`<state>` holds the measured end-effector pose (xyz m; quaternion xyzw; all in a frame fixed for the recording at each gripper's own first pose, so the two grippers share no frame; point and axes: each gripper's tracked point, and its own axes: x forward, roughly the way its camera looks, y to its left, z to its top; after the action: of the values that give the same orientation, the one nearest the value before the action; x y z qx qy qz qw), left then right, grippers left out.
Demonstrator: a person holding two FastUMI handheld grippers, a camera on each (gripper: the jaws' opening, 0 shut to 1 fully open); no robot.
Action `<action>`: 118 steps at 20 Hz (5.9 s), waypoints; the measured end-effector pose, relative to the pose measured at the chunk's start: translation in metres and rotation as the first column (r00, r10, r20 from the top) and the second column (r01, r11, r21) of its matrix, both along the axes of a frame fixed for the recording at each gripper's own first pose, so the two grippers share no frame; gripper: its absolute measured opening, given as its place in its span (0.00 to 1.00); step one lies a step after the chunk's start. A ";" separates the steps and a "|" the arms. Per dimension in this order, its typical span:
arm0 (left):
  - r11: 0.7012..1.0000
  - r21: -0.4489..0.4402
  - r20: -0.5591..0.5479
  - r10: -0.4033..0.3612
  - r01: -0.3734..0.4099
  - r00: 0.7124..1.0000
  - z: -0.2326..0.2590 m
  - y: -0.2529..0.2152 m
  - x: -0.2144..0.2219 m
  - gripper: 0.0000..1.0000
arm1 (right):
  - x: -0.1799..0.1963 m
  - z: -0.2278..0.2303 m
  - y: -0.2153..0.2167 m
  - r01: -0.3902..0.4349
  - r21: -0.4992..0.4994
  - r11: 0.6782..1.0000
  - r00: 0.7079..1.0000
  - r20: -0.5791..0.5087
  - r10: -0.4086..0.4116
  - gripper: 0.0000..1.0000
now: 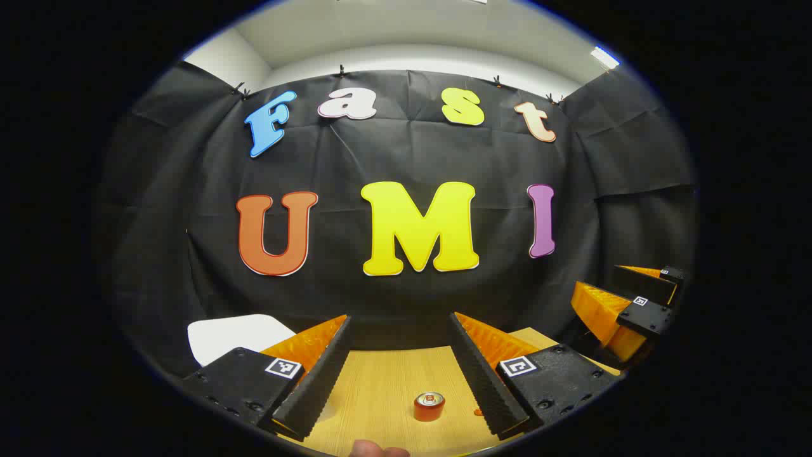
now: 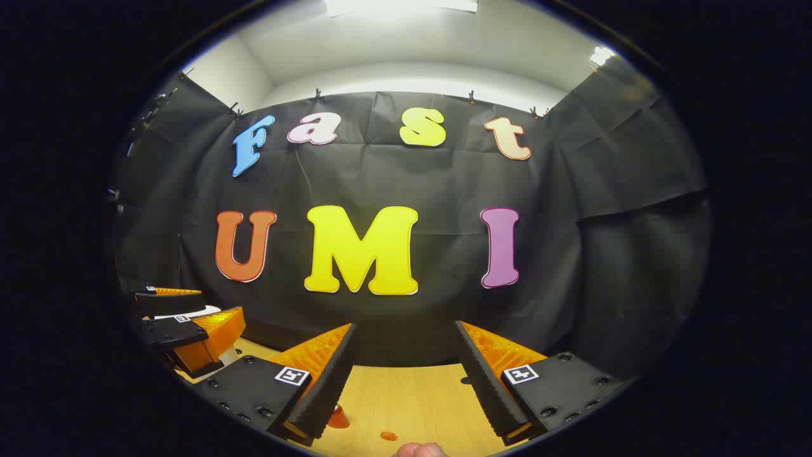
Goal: Press the lid of the desktop garbage bin to open it, pick up the crumpled paper on the desktop and throw it into the bin, then pick up the pop can on the desktop and drop it into the bin, and finally close the garbage bin lid.
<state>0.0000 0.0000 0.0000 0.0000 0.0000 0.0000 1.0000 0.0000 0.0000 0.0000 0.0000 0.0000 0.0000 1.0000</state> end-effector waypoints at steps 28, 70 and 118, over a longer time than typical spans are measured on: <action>0.993 -0.001 -0.008 0.115 -0.115 0.993 0.000 0.027 -0.002 0.97 | 0.023 0.004 0.015 -0.080 0.022 0.997 0.996 -0.023 0.081 0.95; 0.813 0.016 -0.292 0.561 -0.582 0.775 -0.116 0.232 0.039 0.22 | 0.060 -0.048 -0.028 -0.028 -0.069 0.997 0.982 -0.189 0.014 0.95; 0.986 -0.033 -0.213 0.155 -0.165 0.965 -0.093 0.036 -0.018 1.00 | 0.019 -0.171 -0.031 -0.261 0.035 0.965 0.880 -0.402 0.253 0.95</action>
<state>-0.0177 0.0356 -0.0926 -0.0250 0.1055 0.0808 0.9908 0.0188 -0.0313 -0.1707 -0.0099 0.2058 0.1325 0.9695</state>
